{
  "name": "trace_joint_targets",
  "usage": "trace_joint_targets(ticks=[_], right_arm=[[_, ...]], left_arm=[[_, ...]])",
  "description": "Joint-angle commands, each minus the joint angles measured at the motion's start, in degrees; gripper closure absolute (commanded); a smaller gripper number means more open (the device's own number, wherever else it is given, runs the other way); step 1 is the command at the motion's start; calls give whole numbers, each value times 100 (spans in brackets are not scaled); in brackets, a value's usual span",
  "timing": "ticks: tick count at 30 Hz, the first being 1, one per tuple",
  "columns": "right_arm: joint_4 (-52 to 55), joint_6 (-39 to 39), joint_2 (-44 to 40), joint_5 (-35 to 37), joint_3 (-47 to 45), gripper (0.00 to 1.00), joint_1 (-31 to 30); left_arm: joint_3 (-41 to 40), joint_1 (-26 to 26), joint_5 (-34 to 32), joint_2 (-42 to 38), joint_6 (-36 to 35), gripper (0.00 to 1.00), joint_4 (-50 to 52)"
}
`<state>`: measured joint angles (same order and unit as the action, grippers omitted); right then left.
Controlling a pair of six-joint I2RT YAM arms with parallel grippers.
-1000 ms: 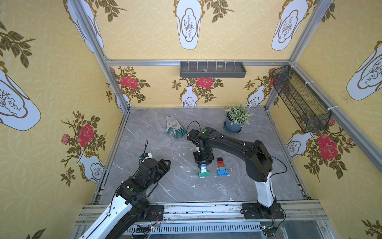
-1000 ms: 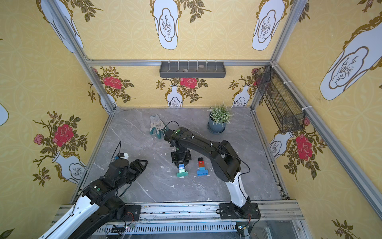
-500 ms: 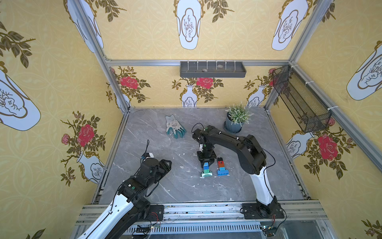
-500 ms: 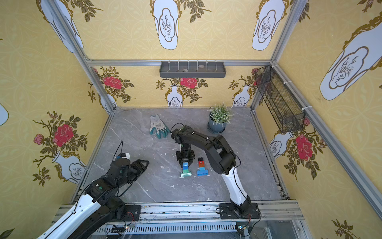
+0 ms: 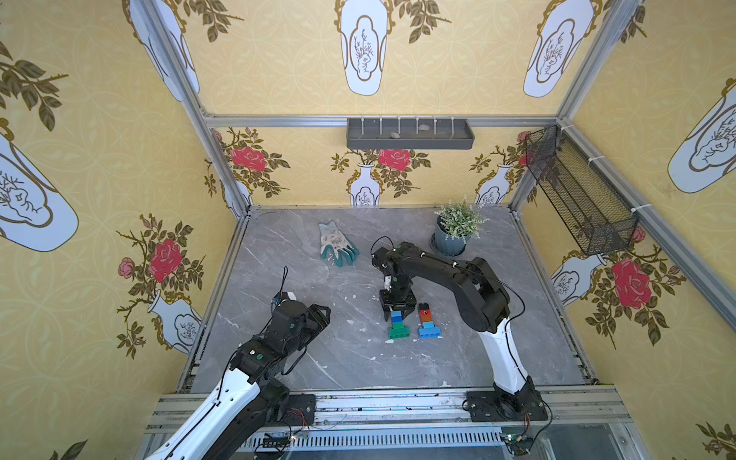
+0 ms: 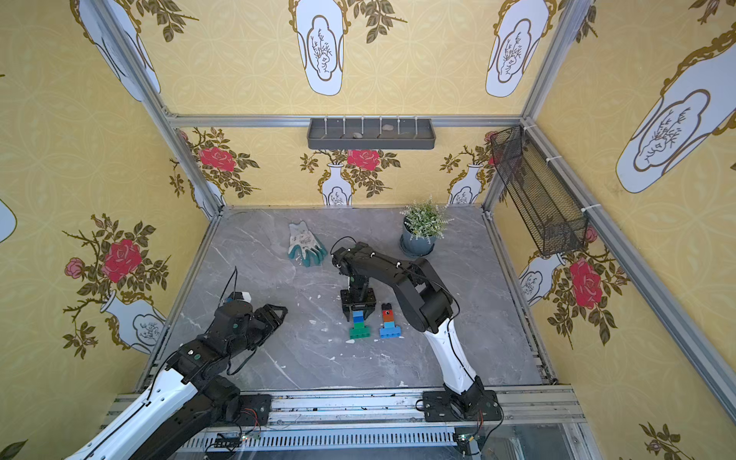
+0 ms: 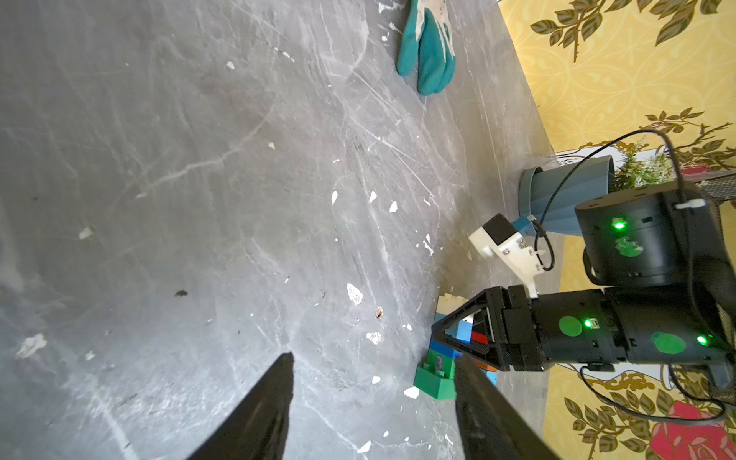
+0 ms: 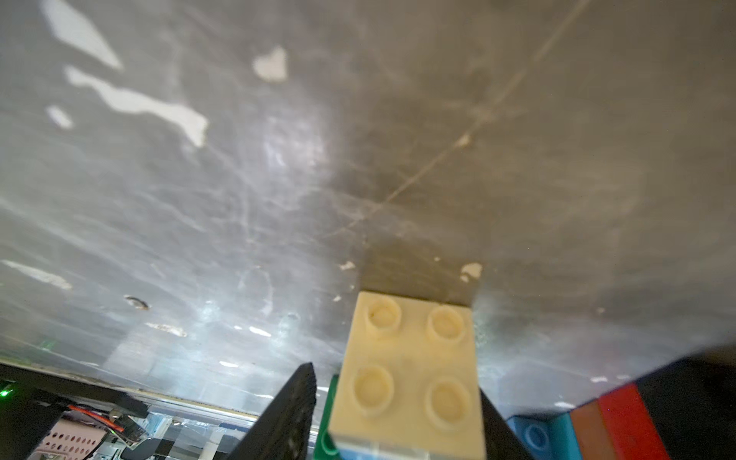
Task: Assemble the number 1 with lego
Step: Adjust the lego brick at the center of the board.
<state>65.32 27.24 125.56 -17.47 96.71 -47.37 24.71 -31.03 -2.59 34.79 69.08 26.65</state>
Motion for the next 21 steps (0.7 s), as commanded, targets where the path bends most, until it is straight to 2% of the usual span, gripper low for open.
trace_joint_targets(ticks=[1, 6, 11, 14, 16, 18, 21], right_arm=[[-202, 144, -403, 118, -130, 38, 33], [-850, 325, -1619, 609, -784, 30, 202], [-2141, 132, -3153, 1186, -1888, 29, 727], [-3028, -11, -4145, 1727, -2708, 29, 1338], [-3759, -253, -4714, 2006, -3312, 28, 1853], [-4540, -737, -5126, 2337, -3984, 28, 2438], [-6050, -1688, -5479, 2504, -5053, 25, 3185]], left_arm=[[96, 43, -36, 69, -244, 33, -124], [408, 157, -464, 187, -726, 25, -100], [824, 380, -1476, 267, -1492, 21, -150], [1049, 759, -1855, 438, -2295, 16, -463], [1124, 1023, -2103, 634, -2719, 8, -684], [1217, 1347, -2538, 901, -3024, 1, -818], [1224, 1855, -2782, 1243, -3879, 0, -1443]])
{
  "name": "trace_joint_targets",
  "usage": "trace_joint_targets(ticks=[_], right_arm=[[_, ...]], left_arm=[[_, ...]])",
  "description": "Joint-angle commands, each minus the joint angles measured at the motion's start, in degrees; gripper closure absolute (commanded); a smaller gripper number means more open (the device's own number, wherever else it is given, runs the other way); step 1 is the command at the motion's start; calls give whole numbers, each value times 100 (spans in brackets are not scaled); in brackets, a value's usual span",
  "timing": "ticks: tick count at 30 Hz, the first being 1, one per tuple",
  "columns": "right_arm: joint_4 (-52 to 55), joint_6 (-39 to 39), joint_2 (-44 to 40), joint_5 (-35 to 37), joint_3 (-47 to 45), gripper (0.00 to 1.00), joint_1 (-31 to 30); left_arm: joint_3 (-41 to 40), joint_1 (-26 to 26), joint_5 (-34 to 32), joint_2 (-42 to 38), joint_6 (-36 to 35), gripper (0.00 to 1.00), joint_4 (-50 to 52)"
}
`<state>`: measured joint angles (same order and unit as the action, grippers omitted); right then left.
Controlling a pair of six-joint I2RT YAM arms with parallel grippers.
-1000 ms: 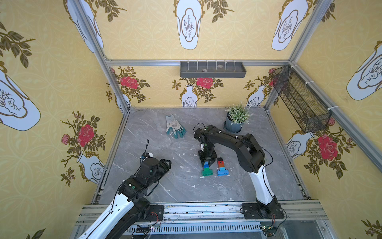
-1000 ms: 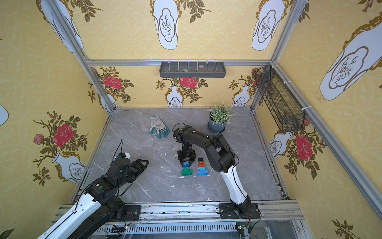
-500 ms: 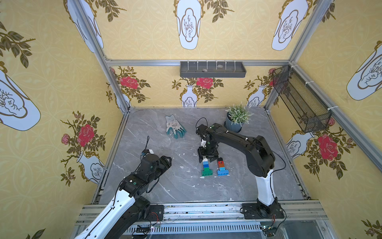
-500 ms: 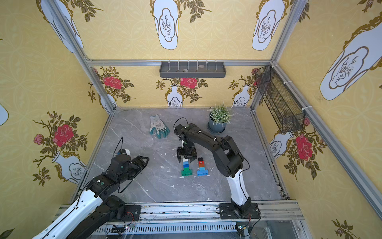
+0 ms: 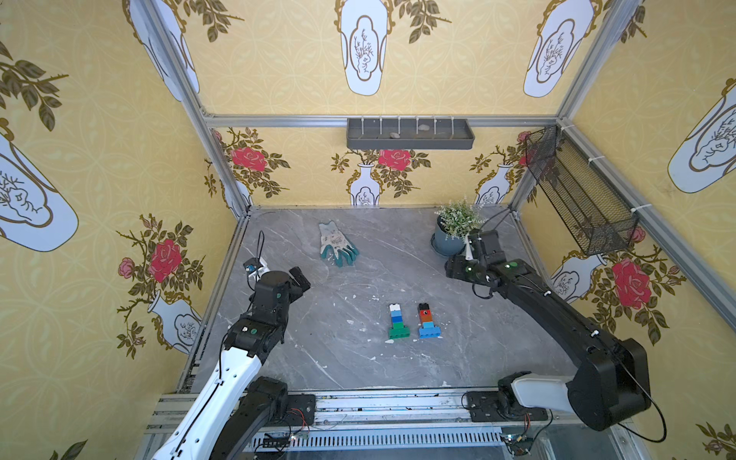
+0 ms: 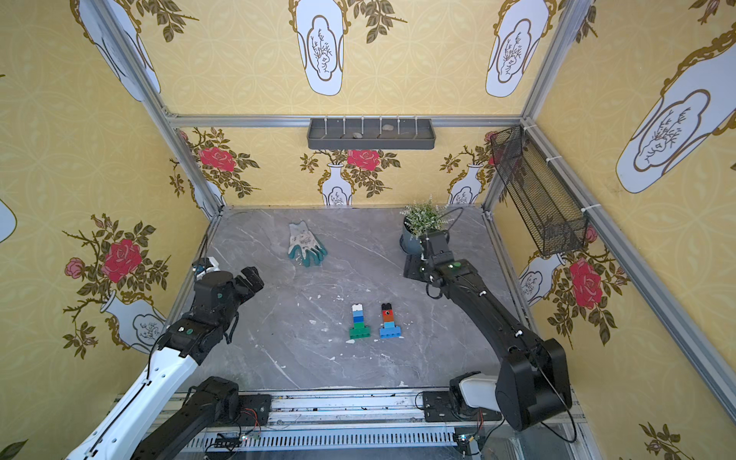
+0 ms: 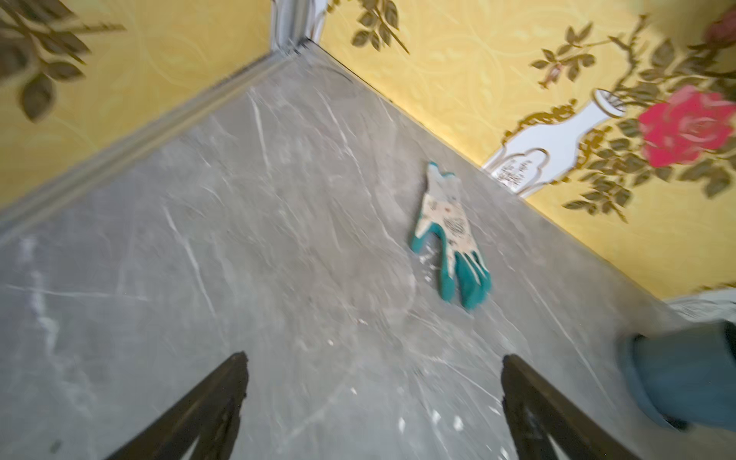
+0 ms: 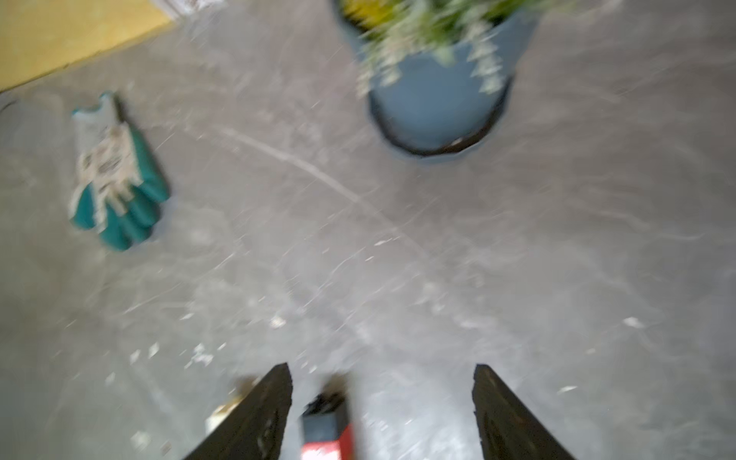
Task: Assemble the number 1 with lego
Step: Adjust the lego brick at the center of the board, then reset both arms
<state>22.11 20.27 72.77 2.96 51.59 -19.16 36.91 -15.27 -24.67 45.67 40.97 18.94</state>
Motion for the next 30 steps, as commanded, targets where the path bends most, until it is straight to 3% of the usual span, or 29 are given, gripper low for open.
trace_joint_targets(ticks=[1, 3, 6, 10, 16, 19, 22, 25, 27, 30], right_arm=[[-2636, -1492, -286, 383, -1118, 23, 633], [-3999, -2090, -171, 234, -1866, 22, 1062], [-5312, -2120, 483, -406, -2381, 22, 1784], [-6790, -2096, 1001, -1194, -2556, 22, 2133], [-7178, -1773, 1630, -1703, -2448, 23, 2267], [-6777, -1676, 1132, -1788, -2512, 24, 2267], [-5509, -1780, 294, -1689, -2402, 24, 2267], [-5022, -1903, -288, -1627, -2844, 23, 2401], [-5232, -1892, -428, -1657, -3296, 23, 2539], [-6757, -1849, -72, -1823, -3866, 22, 2687]], left_arm=[[-63, 472, -521, 263, -1423, 0, -994], [-274, 864, 2, 489, -2039, 1, -1666], [-447, 1561, 980, 969, -2306, 1, -2268], [-846, 1639, 1114, 1426, -3178, 0, -3193], [-1828, 1697, 1325, 1603, -3865, 0, -4764], [-2138, 1779, 1695, 1854, -3914, 0, -5570], [-2502, 1782, 1878, 2333, -3980, 0, -6561], [-2754, 1773, 2074, 2911, -4153, 0, -7563], [-2743, 1764, 2072, 2819, -4113, 0, -7367], [-2723, 1764, 2075, 2847, -4097, 0, -7369]])
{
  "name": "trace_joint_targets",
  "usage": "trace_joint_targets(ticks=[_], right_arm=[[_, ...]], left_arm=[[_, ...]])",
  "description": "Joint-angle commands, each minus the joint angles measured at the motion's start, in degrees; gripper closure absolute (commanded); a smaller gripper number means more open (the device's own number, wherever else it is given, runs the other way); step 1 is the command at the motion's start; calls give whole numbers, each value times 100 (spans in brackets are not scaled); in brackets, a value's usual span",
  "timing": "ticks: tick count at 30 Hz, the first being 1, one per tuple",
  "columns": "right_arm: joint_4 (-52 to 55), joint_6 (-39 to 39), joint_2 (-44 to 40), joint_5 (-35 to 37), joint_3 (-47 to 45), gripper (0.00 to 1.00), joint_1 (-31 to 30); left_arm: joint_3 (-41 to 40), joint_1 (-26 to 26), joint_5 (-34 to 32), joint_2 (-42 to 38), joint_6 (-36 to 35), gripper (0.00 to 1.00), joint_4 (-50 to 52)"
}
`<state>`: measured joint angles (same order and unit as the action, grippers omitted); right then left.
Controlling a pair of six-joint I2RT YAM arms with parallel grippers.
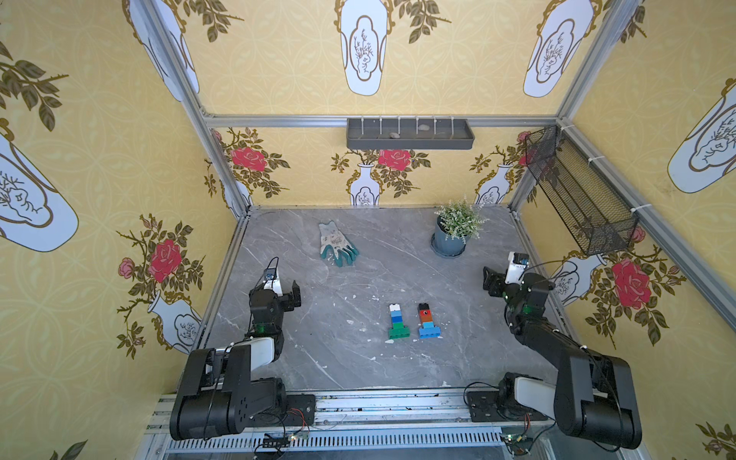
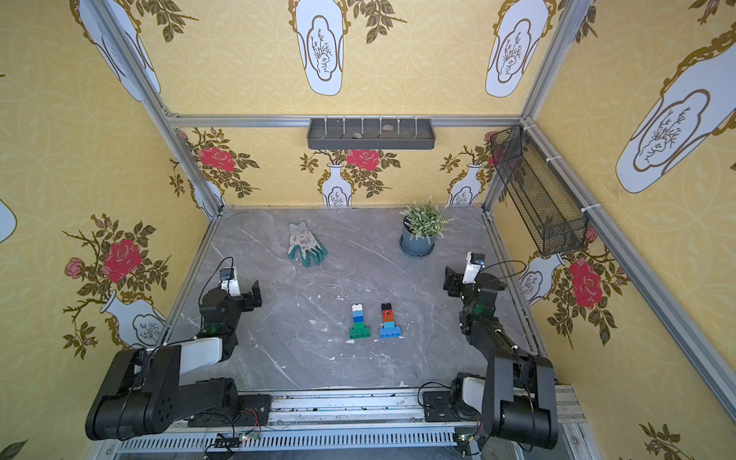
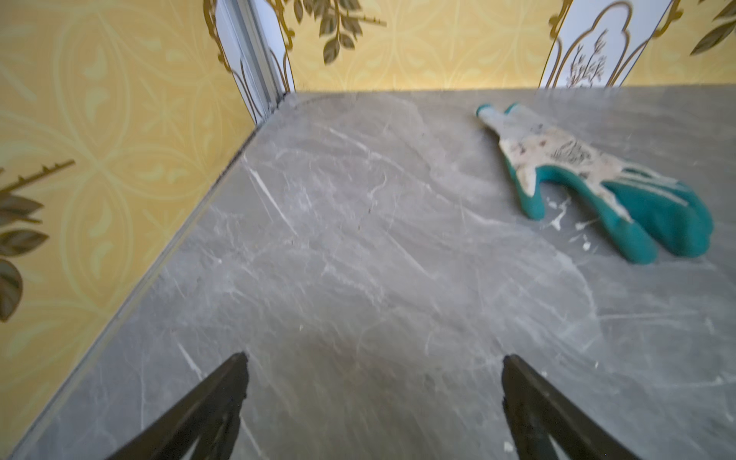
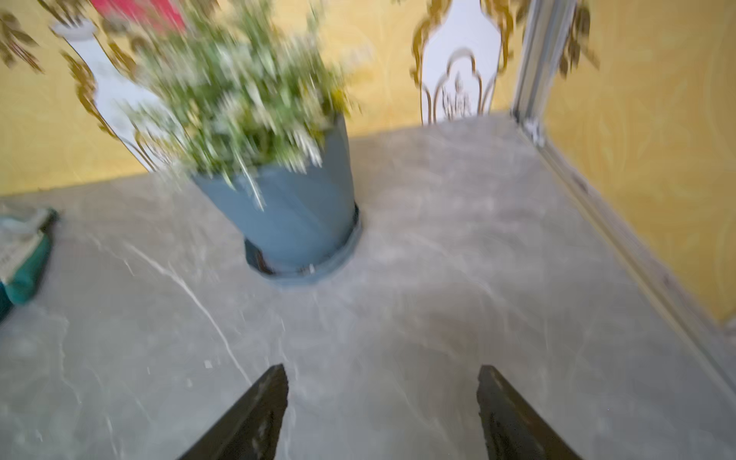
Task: Assemble the number 1 with lego
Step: Reset both arms
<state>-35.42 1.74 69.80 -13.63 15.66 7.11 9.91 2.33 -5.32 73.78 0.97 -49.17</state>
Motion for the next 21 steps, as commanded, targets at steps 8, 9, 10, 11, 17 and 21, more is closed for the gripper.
trace_joint_targets(ticks=[8, 9, 10, 11, 17, 21], right_arm=[[-2278, 94, 1207, -255, -539, 0, 234], [-2355, 183, 1259, -173, -535, 2, 257], [-2639, 265, 1368, -44, -573, 2, 255], [-2425, 245, 1268, 64, -555, 2, 249], [-2324, 175, 1240, 339, -525, 2, 108], [-2271, 88, 1277, 518, -478, 2, -35]], left_arm=[[-45, 5, -17, 67, -53, 0, -607], [-38, 5, -17, 91, -45, 0, -631], [-58, 5, -15, 76, -53, 0, -676], [-83, 4, -32, 30, -52, 0, -684], [-113, -2, -45, -25, -48, 0, -698], [-95, -4, 23, -13, -86, 1, -664]])
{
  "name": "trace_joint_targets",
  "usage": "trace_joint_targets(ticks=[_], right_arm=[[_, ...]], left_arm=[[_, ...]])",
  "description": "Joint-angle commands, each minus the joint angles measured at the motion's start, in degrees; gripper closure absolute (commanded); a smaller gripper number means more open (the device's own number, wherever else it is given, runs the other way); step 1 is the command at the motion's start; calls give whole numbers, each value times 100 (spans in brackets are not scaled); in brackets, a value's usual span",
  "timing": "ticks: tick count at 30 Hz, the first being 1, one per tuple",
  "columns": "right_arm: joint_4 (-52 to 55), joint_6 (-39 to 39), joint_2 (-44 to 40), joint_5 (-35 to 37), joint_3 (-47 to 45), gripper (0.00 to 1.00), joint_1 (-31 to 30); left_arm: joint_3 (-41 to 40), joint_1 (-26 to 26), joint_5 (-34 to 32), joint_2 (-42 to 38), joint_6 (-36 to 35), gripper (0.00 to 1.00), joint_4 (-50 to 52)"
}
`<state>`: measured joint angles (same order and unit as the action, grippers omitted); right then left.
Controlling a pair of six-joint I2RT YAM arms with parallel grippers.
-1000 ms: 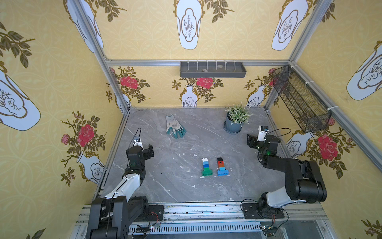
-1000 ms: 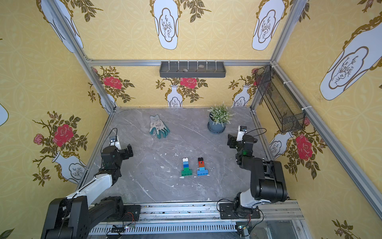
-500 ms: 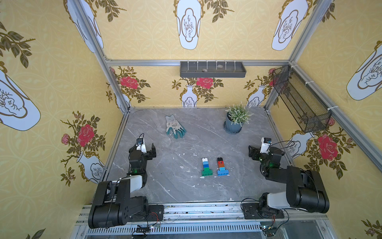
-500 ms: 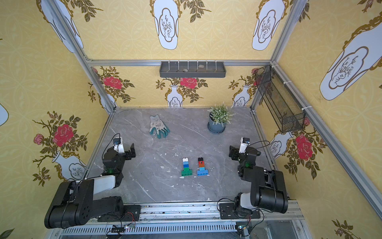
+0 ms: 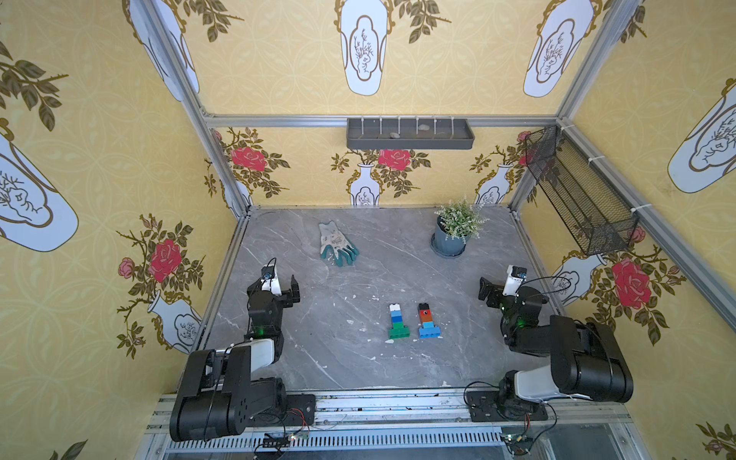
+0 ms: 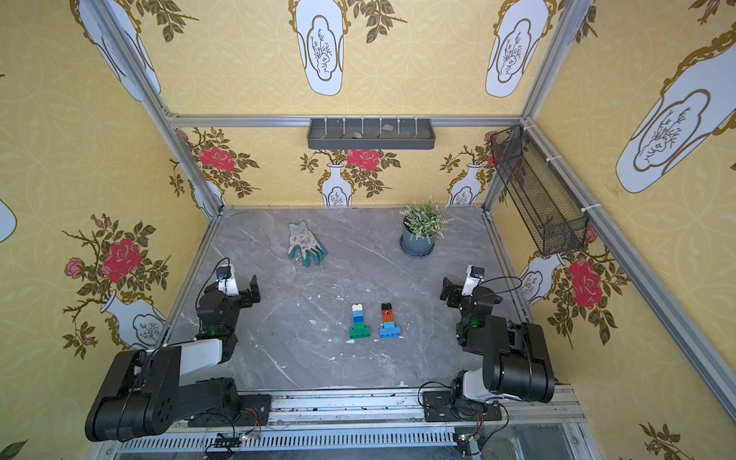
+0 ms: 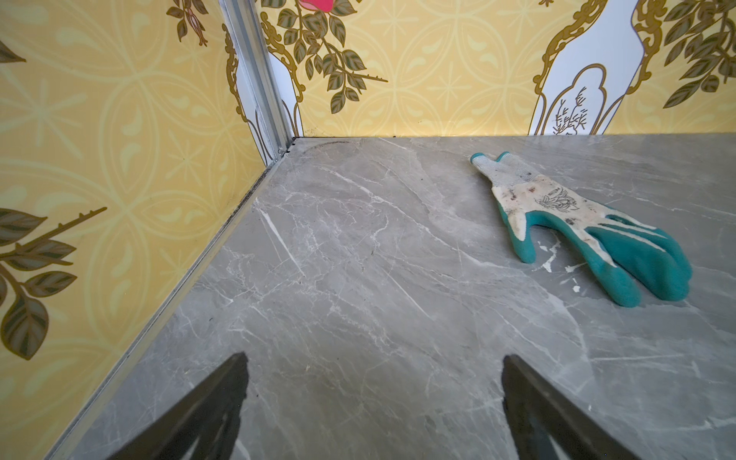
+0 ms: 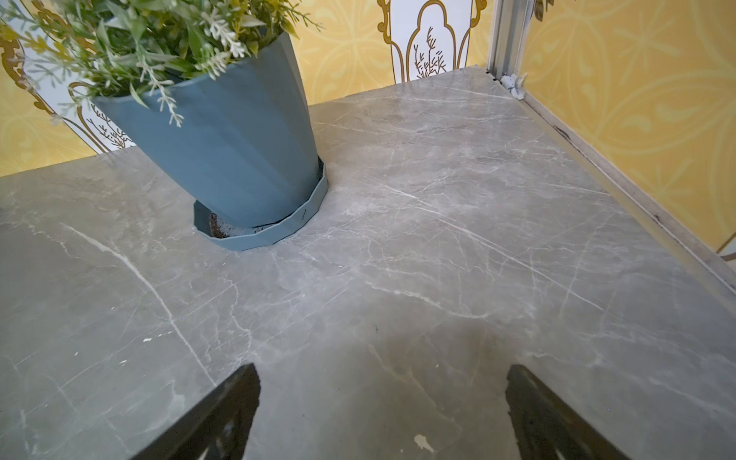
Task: Assemble the number 1 with lego
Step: Reset both arms
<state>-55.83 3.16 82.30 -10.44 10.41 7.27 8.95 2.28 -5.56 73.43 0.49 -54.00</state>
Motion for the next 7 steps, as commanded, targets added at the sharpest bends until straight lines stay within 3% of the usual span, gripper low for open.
trace_joint_targets(ticks=[1, 7], right_arm=[[-132, -52, 57, 179, 103, 2, -55], [-290, -39, 16, 170, 9, 2, -50]], left_arm=[[10, 5, 40, 24, -37, 0, -183], [10, 1, 52, 25, -41, 0, -175]])
